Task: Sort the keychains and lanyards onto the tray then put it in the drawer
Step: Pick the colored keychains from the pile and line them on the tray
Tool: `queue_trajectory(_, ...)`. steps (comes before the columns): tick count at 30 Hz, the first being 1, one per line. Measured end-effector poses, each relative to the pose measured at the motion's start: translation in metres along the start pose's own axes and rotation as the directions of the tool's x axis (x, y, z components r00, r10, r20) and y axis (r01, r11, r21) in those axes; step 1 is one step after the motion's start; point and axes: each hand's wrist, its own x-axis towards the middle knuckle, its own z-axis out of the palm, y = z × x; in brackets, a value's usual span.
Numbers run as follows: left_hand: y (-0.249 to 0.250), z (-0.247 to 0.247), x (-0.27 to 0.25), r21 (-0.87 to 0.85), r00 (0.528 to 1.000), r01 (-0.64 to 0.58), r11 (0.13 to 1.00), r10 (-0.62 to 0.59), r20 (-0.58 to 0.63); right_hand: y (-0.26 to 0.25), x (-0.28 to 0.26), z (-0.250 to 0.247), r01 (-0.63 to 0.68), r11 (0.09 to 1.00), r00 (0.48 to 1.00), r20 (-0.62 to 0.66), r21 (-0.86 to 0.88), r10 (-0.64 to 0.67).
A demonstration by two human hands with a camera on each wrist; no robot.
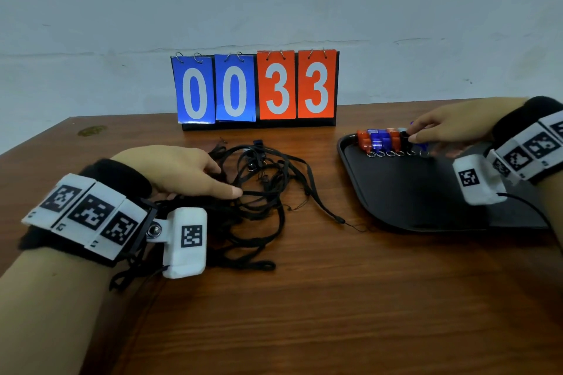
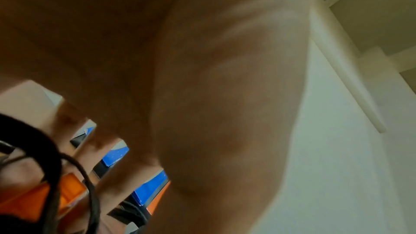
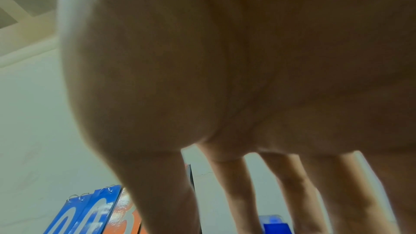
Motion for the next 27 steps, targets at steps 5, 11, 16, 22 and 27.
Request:
queue_trajectory(5, -0.001, -0.002, -0.005, 0.001, 0.999, -0.044, 0.999, 0.044, 0.027, -0.003, -0.002, 0.001, 0.023, 0.998, 0.999, -0.041, -0.055, -0.025)
queue_trajectory(11, -0.002, 0.0, -0.002, -0.065, 0.994, -0.107, 0.992, 0.107, -0.006, -0.001, 0.002, 0.001, 0.022, 0.998, 0.999, -0.027, -0.055, -0.023)
queue_trajectory(16, -0.003, 0.0, 0.001, -0.011, 0.994, -0.108, 0.994, 0.107, -0.01, 0.003, 0.006, -0.001, 0.022, 1.0, 1.0, 0.013, -0.016, -0.022)
queue_trajectory(22, -0.003, 0.001, 0.0, -0.031, 0.989, -0.138, 0.99, 0.136, -0.058, 0.008, 0.012, -0.001, 0.0, 1.0, 1.0, -0.009, 0.02, 0.0)
queue_trajectory(27, -0.002, 0.001, -0.001, -0.099, 0.988, -0.141, 0.985, 0.135, -0.07, 0.011, 0.017, -0.002, 0.001, 1.0, 1.0, 0.024, 0.016, -0.001)
